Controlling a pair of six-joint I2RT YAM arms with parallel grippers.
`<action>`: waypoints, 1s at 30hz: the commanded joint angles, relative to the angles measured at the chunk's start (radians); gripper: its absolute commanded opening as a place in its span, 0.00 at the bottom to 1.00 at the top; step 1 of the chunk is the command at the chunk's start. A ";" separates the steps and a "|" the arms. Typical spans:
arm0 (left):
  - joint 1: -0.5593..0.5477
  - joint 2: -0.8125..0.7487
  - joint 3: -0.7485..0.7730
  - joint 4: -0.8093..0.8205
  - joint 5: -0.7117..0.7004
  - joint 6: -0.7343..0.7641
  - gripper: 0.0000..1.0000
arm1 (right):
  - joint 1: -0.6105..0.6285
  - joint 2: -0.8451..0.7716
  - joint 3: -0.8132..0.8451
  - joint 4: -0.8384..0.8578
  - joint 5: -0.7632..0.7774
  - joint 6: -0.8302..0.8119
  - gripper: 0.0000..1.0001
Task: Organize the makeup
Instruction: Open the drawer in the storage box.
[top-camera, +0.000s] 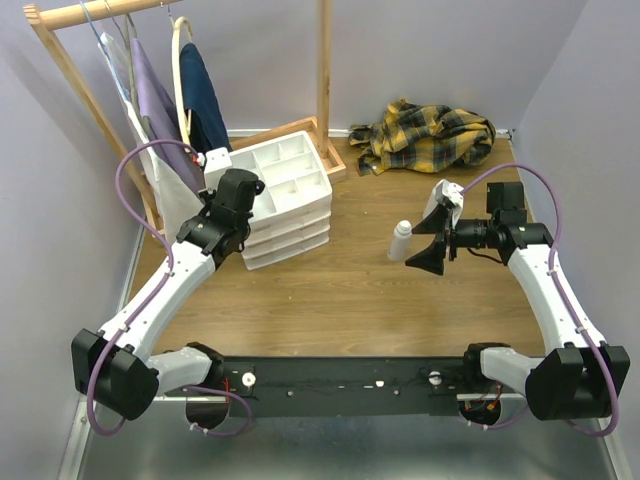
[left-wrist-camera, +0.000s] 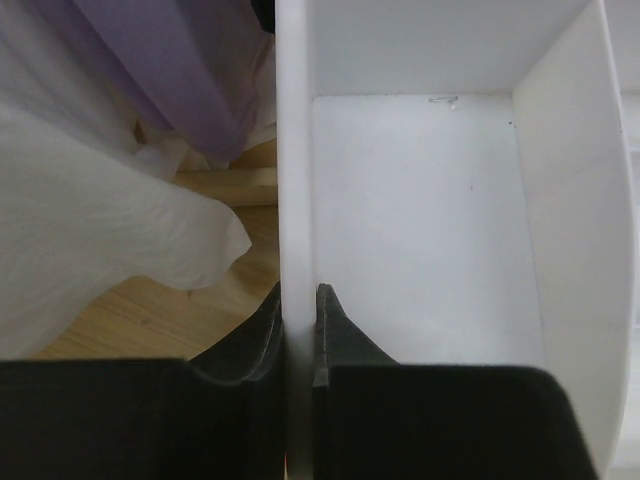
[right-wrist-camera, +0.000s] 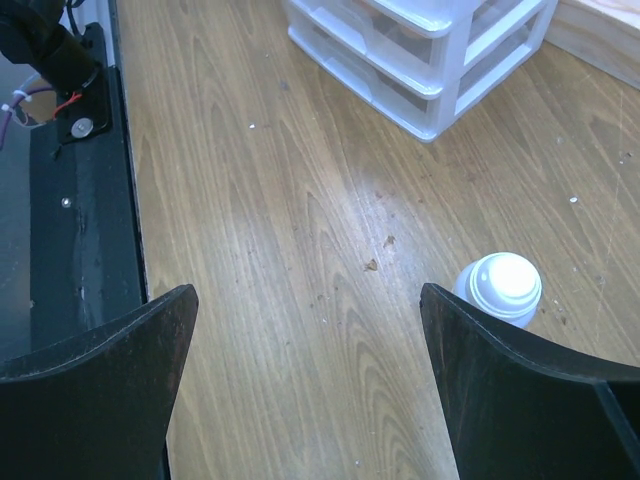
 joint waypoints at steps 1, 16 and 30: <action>-0.003 -0.012 0.000 0.028 0.055 0.097 0.01 | -0.004 0.012 -0.007 0.014 -0.038 0.008 1.00; 0.006 -0.129 0.077 -0.015 0.195 -0.088 0.00 | 0.145 0.093 0.087 0.006 0.038 -0.009 1.00; 0.022 -0.145 0.105 -0.032 0.278 -0.174 0.00 | 0.457 0.275 0.231 0.114 0.155 0.100 1.00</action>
